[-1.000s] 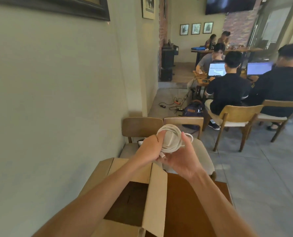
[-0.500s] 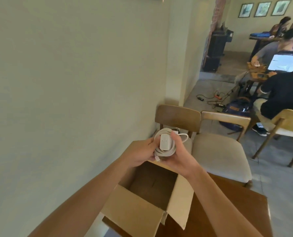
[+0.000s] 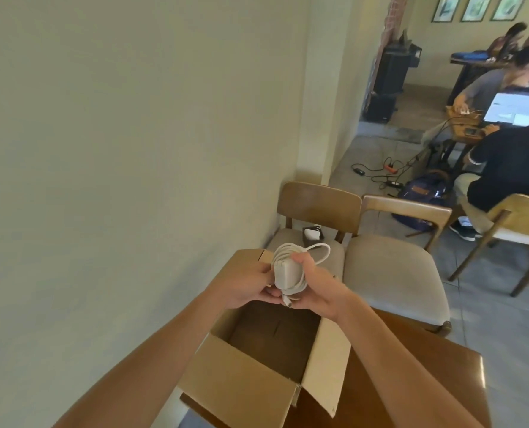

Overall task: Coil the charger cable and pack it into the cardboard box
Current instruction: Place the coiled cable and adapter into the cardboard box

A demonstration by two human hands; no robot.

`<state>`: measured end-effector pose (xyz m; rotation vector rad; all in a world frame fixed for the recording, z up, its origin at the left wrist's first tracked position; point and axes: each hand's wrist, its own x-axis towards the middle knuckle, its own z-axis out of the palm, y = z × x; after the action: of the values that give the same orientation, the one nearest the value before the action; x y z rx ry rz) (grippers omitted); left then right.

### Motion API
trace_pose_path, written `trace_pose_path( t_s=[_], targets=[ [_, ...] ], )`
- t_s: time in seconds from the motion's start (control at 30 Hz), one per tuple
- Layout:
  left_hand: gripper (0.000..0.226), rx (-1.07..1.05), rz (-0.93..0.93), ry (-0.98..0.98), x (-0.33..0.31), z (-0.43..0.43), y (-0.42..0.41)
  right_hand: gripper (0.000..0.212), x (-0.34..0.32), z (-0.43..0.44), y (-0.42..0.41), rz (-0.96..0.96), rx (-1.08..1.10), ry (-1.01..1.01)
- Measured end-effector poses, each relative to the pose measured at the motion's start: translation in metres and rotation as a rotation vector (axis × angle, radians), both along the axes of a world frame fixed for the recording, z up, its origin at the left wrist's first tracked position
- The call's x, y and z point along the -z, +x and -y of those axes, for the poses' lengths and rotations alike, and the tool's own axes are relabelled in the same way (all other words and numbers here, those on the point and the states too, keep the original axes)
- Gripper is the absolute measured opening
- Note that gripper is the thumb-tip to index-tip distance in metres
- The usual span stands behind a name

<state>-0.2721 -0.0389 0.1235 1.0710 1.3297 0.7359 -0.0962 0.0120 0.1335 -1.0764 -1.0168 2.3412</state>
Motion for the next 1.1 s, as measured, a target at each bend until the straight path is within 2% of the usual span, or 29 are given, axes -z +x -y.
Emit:
trace_pose_path(
  t_s=[0.07,0.23,0.3,0.4,0.47,0.63,0.7,0.77,0.83,0.9,0.97,1.03,1.1],
  targets=[
    [0.013,-0.052,-0.037,-0.037,0.012,0.001,0.0,0.033,0.011,0.0,-0.005,0.072,-0.016,0.009],
    [0.036,-0.122,-0.108,-0.065,0.052,0.006,-0.004,0.042,0.044,0.006,-0.024,0.353,-0.09,0.196],
    [0.037,-0.122,-0.079,-0.066,0.067,0.008,-0.009,0.042,0.057,0.007,-0.029,0.404,-0.125,0.257],
    [0.028,-0.139,-0.006,-0.161,0.09,0.007,-0.018,0.021,0.083,0.007,-0.036,0.414,-0.155,0.327],
    [0.026,-0.16,0.014,-0.254,0.108,0.004,-0.024,0.017,0.102,0.005,-0.044,0.475,-0.209,0.372],
    [0.022,-0.292,-0.03,-0.46,0.148,-0.004,-0.03,0.04,0.149,0.001,-0.066,0.798,-0.437,0.47],
    [0.025,-0.335,-0.02,-0.541,0.159,-0.009,-0.033,0.055,0.167,-0.001,-0.073,0.909,-0.552,0.479],
    [0.02,-0.356,-0.017,-0.608,0.167,-0.014,-0.035,0.071,0.183,-0.004,-0.083,1.038,-0.67,0.521],
    [0.02,-0.35,-0.029,-0.644,0.178,-0.02,-0.036,0.078,0.197,-0.004,-0.093,1.134,-0.716,0.566],
    [0.032,-0.307,-0.175,-0.588,0.193,-0.026,-0.035,0.081,0.212,-0.005,-0.101,1.19,-0.736,0.617],
    [0.046,-0.227,-0.415,-0.508,0.206,-0.03,-0.034,0.083,0.225,-0.006,-0.105,1.227,-0.761,0.647],
    [0.046,-0.138,-0.606,-0.482,0.217,-0.032,-0.035,0.083,0.235,-0.007,-0.106,1.236,-0.771,0.639],
    [0.04,-0.07,-0.687,-0.488,0.223,-0.036,-0.038,0.083,0.241,-0.007,-0.104,1.229,-0.772,0.665]
  ],
)
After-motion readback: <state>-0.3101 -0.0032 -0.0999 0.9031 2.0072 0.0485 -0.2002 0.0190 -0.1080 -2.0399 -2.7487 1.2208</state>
